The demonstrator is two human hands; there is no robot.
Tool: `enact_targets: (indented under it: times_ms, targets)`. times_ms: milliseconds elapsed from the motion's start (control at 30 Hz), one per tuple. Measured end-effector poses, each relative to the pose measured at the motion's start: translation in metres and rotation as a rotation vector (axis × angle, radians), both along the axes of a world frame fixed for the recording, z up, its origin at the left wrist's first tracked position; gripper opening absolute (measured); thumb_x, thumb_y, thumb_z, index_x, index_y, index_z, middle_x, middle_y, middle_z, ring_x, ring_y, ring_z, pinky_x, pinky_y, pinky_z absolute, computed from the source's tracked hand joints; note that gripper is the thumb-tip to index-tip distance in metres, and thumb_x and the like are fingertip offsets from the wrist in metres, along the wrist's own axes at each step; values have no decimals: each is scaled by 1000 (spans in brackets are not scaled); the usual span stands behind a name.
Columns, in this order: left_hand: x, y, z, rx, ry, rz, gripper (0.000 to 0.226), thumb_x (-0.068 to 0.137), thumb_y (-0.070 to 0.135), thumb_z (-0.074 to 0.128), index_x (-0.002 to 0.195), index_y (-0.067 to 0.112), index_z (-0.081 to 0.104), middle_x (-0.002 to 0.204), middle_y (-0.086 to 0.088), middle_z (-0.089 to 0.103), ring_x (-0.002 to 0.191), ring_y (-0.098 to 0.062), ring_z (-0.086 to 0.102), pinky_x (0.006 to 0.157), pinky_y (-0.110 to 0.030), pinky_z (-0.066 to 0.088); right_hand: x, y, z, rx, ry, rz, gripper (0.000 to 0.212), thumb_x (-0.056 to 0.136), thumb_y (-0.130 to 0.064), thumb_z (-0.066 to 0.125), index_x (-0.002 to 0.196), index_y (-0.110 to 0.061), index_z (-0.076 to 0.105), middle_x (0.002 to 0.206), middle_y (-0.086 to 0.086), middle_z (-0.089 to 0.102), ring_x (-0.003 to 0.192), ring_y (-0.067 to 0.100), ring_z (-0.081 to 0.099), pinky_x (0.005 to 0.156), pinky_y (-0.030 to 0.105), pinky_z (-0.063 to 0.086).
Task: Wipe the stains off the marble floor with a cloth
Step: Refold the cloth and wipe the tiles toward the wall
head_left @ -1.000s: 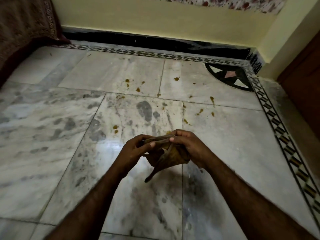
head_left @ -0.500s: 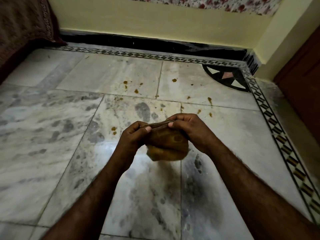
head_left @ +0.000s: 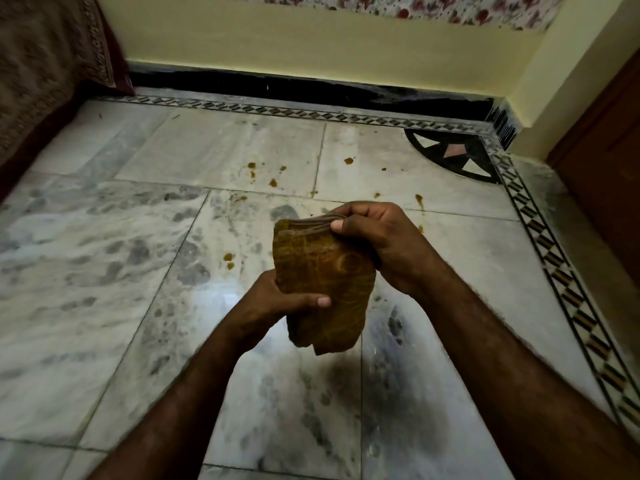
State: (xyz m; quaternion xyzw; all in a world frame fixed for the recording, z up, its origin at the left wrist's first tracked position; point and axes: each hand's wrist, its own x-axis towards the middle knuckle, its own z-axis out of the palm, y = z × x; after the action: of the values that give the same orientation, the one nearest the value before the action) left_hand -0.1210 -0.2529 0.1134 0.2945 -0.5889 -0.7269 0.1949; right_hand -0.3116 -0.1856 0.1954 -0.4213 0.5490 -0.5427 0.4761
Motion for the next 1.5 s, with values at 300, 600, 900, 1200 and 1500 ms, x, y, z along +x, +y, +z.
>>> enact_targets:
  times_ms: [300,600,900,1200,1500]
  targets:
    - [-4,12,6,128,36,35,46,76,10,77,121,5,67,117,-13,74,110,-31,70,90,-41,59,-2,-10,-3,67,-202,-203,22,96,-19,68,104,1,74,92,11,76,87,24,73,76,33,61]
    - [3,5,8,281,67,64,47,84,10,72,129,3,63,124,-19,70,114,-37,68,93,-48,58,-8,31,-58,296,-225,33,73,80,-8,81,142,-32,50,119,14,74,110,35,71,94,50,58]
    - [-3,2,3,255,-159,392,58,75,20,87,122,16,53,105,-15,71,86,-26,70,65,-34,56,-7,32,-65,204,-19,-86,33,78,9,78,103,-11,76,98,6,78,88,20,74,73,30,60]
    - [4,-6,-3,-77,-123,187,86,64,-9,88,131,36,59,121,-11,61,105,-30,67,77,-35,62,-6,31,-76,187,158,-124,59,67,15,83,112,-22,72,101,2,77,94,17,74,79,29,59]
    - [3,-4,-7,-521,-429,151,39,73,17,87,107,30,75,96,10,73,82,3,66,65,-3,45,-3,30,-78,179,470,-228,37,70,-7,89,93,-35,78,97,-11,73,91,13,70,79,32,60]
